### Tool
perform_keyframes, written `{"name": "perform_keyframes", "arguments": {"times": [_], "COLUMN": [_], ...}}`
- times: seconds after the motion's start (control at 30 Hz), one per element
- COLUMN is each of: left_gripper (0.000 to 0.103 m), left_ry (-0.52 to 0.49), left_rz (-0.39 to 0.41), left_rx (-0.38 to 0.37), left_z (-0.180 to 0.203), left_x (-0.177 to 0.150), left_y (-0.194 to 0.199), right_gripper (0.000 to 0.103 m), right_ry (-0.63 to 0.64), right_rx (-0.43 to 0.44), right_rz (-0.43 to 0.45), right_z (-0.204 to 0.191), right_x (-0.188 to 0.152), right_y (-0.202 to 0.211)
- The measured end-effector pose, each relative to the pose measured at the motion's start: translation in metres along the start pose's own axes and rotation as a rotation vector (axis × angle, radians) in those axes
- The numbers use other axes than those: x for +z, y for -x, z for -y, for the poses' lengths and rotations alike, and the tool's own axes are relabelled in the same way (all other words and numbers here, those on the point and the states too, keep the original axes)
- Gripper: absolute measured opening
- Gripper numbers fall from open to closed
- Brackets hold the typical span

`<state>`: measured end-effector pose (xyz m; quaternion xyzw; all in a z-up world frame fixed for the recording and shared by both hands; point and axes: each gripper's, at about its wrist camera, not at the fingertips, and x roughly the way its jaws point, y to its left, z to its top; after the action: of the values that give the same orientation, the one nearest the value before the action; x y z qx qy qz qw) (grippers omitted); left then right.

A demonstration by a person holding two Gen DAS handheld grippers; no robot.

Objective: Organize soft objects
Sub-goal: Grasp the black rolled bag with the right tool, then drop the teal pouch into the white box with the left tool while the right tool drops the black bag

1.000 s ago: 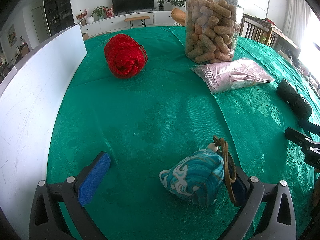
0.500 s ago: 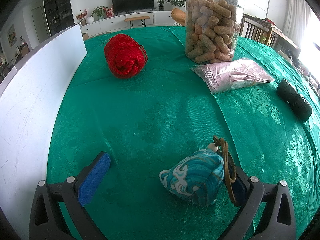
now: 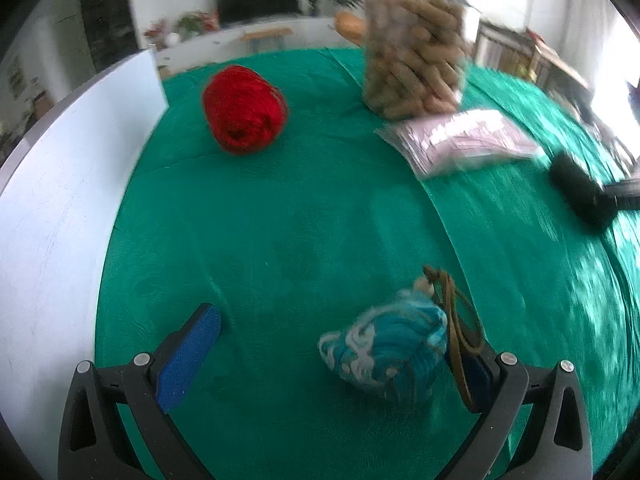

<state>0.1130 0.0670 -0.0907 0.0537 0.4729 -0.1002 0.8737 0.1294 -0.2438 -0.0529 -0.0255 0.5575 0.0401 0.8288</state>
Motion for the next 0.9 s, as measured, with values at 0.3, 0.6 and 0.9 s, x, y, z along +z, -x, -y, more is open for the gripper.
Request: {"name": "perform_keyframes", "arguments": {"times": [0.3, 0.6, 0.9], "left_gripper": [0.039, 0.039, 0.039], "left_ry": [-0.018, 0.09, 0.241], "left_rz": [0.055, 0.171, 0.327], "left_rx": [-0.054, -0.184, -0.189], "left_z": [0.007, -0.019, -0.109], "left_x": [-0.011, -0.014, -0.012], "left_y": [0.022, 0.099, 0.202], "right_gripper": [0.04, 0.04, 0.04], "right_ry": [-0.036, -0.045, 0.014], "right_rx": [0.117, 0.252, 0.447], "right_rz": [0.078, 0.122, 0.218], "right_z": [-0.034, -0.081, -0.167], "right_x": [-0.039, -0.045, -0.016], "right_y": [0.042, 0.08, 0.145]}}
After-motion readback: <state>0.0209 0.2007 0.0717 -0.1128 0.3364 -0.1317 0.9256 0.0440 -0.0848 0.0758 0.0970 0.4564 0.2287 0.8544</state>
